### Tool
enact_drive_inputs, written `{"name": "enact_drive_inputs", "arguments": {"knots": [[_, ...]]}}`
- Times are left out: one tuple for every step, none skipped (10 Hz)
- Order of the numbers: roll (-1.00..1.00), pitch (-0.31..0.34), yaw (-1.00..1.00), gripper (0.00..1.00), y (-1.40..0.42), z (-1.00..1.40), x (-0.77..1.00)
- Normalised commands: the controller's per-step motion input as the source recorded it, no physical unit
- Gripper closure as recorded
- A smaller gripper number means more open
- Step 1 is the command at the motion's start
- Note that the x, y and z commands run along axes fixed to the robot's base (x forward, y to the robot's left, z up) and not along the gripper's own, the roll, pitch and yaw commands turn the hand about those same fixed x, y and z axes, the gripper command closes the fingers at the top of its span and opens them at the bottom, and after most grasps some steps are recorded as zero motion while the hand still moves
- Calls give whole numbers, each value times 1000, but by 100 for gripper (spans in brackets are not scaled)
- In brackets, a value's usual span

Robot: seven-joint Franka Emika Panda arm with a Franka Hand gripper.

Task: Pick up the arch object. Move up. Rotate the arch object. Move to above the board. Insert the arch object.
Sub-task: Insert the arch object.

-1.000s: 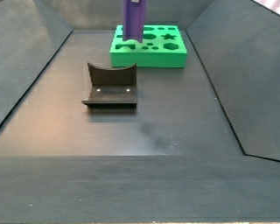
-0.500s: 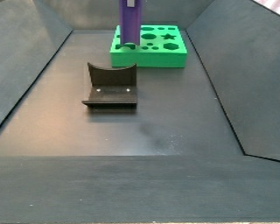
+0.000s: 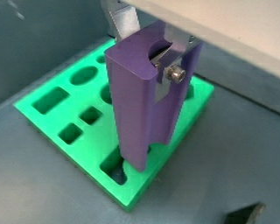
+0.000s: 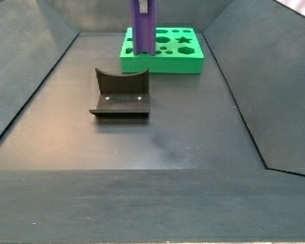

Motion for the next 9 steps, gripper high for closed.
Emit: {"name": "enact_drive_inputs", "arguments": {"knots": [[0,0,0,100,0,0,51],[0,0,226,100,-166,171,191],[90,147,400,100,-271,486,329],[67,24,366,100,-311,223,249],[6,0,134,100,-129,0,77],[37,0,31,100,-74,-63,0],[106,1,31,100,-129,-200,0],[140,26,40,100,-171,-260,0],[127,0,49,100,-166,-191,0]]}}
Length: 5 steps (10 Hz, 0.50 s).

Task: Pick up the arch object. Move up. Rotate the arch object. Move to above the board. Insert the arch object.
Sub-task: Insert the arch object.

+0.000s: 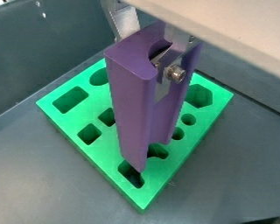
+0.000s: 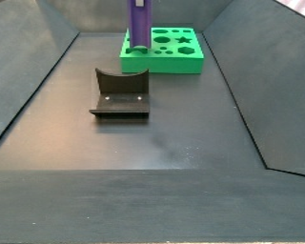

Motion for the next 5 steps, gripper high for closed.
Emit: {"name": "enact_drive_inputs", "arguments": {"knots": [[93,0,63,100,-80,-109,3],[89,19,37,100,0,-23,149],[81,24,0,100,106,0,306],[76,20,0,100,103,0,260],[71,23,3,100,43,0,183]]}}
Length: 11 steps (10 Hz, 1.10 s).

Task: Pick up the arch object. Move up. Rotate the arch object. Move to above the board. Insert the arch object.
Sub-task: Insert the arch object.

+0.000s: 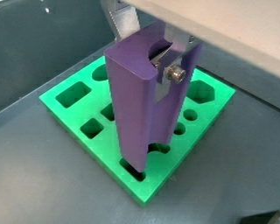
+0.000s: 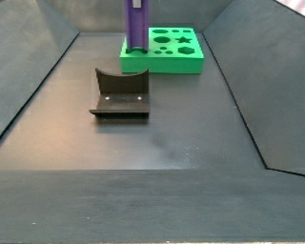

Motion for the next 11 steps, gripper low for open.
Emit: {"name": "enact_drive_inputs", "arguments": {"knots": [[63,16,103,100,0,-37,134],[47,11,186,100,0,-57,91],[41,4,220,100,0,-54,0],[56,11,231,100,0,-77,0],[66,4,209,100,0,-126,0],[73,4,180,100,-14,-149,0],[84,13,120,100,-20,-160,46],[116,0,0,100,-9,-143,237],[131,0,-226,100,0,-134,389],[116,0,-286,100,0,-129,354],[69,0,-200,100,0,-103,183]]}}
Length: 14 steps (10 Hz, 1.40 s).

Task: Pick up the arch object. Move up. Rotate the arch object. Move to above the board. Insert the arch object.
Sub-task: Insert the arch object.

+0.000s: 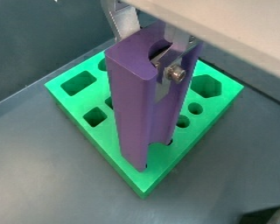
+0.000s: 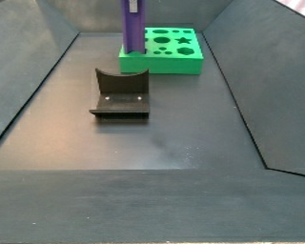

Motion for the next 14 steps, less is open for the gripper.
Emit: {"name": "enact_drive_inputs", "arguments": {"knots": [[23,0,-71,100,0,-100,23],[23,0,-6,100,0,-114,0],[19,0,0,100,0,-137,0],[17,0,-14,100,0,-197,0],[46,0,-214,100,0,-260,0],[21,0,-237,100,0,-297,-11],[17,0,-151,100,0,-311,-103],[9,0,-123,100,0,-300,-106],[6,0,-80,100,0,-280,-117],[13,0,-9,100,0,-303,-94],[4,0,0,100,0,-229,0],[7,-26,0,100,0,-334,0],[67,-6,26,100,0,-529,69],[177,0,20,100,-34,-697,111]]}}
